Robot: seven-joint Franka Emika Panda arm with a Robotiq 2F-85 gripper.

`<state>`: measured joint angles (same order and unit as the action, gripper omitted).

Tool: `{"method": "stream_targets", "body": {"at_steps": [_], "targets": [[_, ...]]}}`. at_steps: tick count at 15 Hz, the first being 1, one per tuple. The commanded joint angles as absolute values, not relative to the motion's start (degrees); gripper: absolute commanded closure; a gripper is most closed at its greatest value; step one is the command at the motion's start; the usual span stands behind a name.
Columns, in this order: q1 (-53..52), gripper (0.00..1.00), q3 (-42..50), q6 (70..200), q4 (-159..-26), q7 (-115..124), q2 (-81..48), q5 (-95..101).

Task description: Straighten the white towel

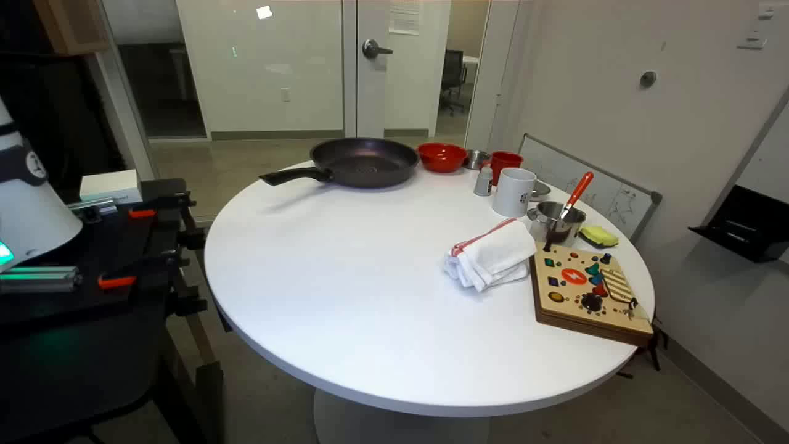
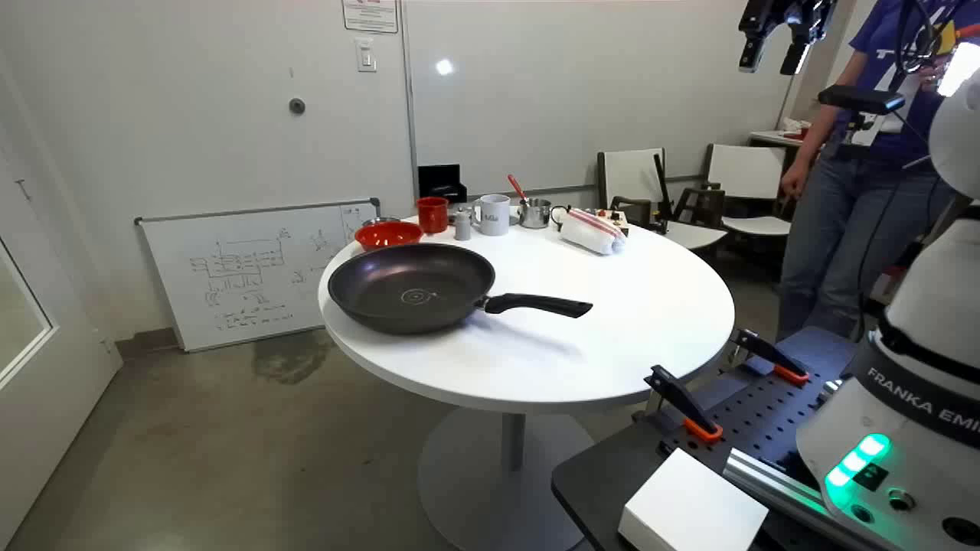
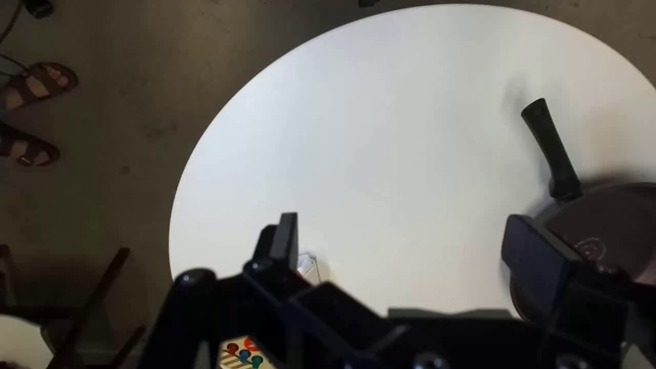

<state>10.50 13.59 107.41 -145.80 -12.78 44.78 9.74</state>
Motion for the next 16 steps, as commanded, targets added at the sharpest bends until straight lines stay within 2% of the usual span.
{"method": "stream_targets", "body": {"at_steps": [1, 10, 16], "targets": [[10.3, 0.0, 13.7, 107.2, -145.7, -12.7, 44.8, 9.8], [8.9, 0.0, 13.9, 108.0, -147.3, -14.9, 45.4, 9.2], [4.5, 0.0, 13.3, 135.4, -152.0, -13.2, 34.0, 6.3]]}}
